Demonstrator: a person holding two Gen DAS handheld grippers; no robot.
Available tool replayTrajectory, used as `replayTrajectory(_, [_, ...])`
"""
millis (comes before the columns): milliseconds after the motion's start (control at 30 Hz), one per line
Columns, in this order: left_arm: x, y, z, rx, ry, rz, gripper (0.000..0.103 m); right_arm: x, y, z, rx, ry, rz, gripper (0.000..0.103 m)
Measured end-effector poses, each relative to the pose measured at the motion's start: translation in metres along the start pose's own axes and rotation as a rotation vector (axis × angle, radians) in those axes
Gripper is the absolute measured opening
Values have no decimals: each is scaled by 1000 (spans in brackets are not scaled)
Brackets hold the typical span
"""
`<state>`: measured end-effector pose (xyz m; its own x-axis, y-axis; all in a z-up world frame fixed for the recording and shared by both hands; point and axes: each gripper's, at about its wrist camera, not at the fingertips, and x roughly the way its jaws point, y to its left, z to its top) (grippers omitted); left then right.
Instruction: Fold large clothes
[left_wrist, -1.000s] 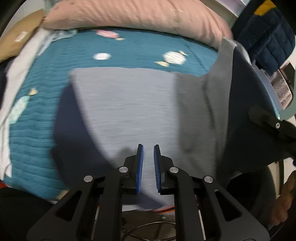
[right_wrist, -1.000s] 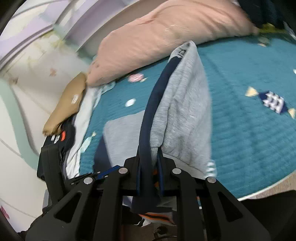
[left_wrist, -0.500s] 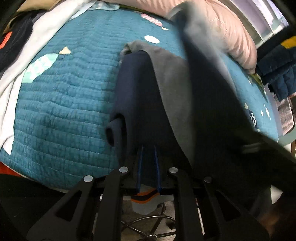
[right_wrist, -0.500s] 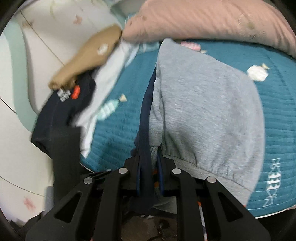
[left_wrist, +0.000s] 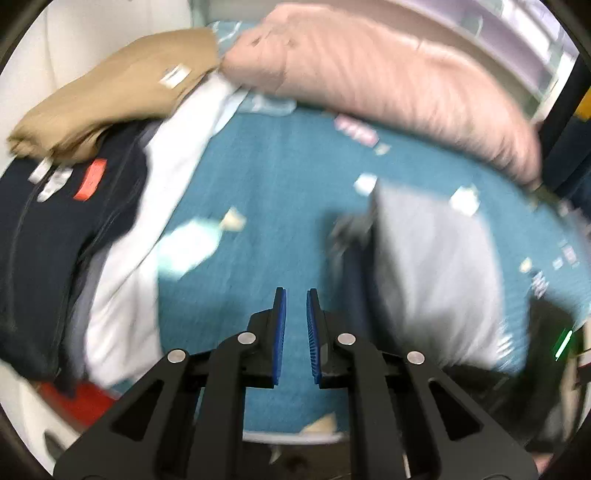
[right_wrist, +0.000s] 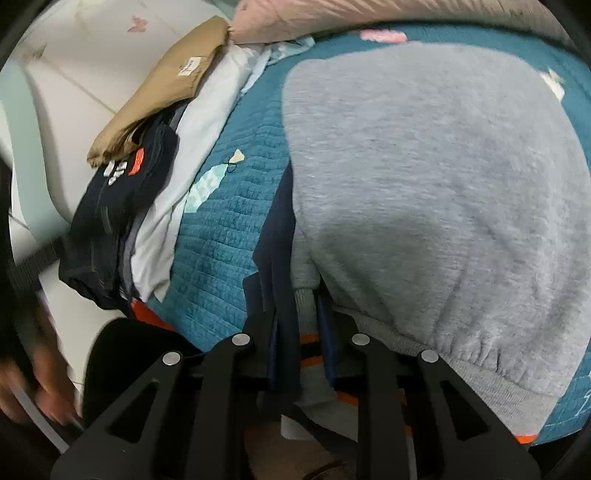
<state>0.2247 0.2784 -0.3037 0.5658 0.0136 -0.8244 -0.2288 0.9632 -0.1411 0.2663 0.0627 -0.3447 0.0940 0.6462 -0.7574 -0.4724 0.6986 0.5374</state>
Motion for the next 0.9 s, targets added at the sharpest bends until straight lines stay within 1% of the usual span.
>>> replayTrajectory(67, [9, -7, 16, 6, -7, -67, 12, 0, 3, -4, -1, -3, 3, 17])
replayTrajectory(167, [23, -32, 32, 30, 7, -133, 12, -5, 9, -12, -2, -19, 49, 15])
replayTrajectory(200, [26, -40, 36, 39, 13, -164, 12, -7, 13, -15, -17, -21, 42, 14])
replayTrajectory(267, [31, -50, 45, 47, 13, -213, 13, -17, 16, -21, -27, -55, 54, 12])
replayTrajectory(300, [38, -55, 47, 51, 27, -226, 13, -17, 16, -23, -31, -55, 45, 12])
replayTrajectory(333, [46, -59, 48, 51, 42, -222, 13, -13, 14, -24, -26, -34, 46, 12])
replayTrajectory(367, [52, -61, 47, 48, 54, -232, 13, -10, 8, -24, 1, -29, 72, 12])
replayTrajectory(400, [58, -65, 47, 51, 71, -259, 13, -8, 7, -23, 14, -24, 91, 12])
replayTrajectory(467, [63, -72, 45, 62, 84, -279, 13, -10, 6, -24, 29, -34, 125, 12])
replayTrajectory(500, [67, -73, 43, 61, 92, -299, 13, -12, 9, -25, 16, -35, 129, 12])
replayTrajectory(533, [71, -73, 42, 57, 98, -301, 13, -10, 12, -26, -1, -26, 123, 12])
replayTrajectory(600, [89, -74, 39, 54, 138, -268, 13, 1, 8, -28, -4, 4, 114, 12])
replayTrajectory(633, [105, -71, 36, 48, 182, -241, 12, 6, 5, -27, 3, 14, 121, 11])
replayTrajectory(700, [124, -63, 32, 39, 232, -213, 12, 10, 3, -27, 7, 18, 126, 11])
replayTrajectory(733, [135, -58, 31, 27, 259, -226, 11, 9, 6, -27, -14, 12, 111, 12])
replayTrajectory(800, [140, -55, 32, 36, 274, -218, 7, 0, 11, -28, -37, -6, 100, 18])
replayTrajectory(867, [142, -57, 34, 69, 285, -200, 6, -17, 11, -31, -46, -19, 86, 34])
replayTrajectory(900, [142, -58, 34, 84, 286, -194, 5, -25, 10, -32, -51, -26, 82, 37])
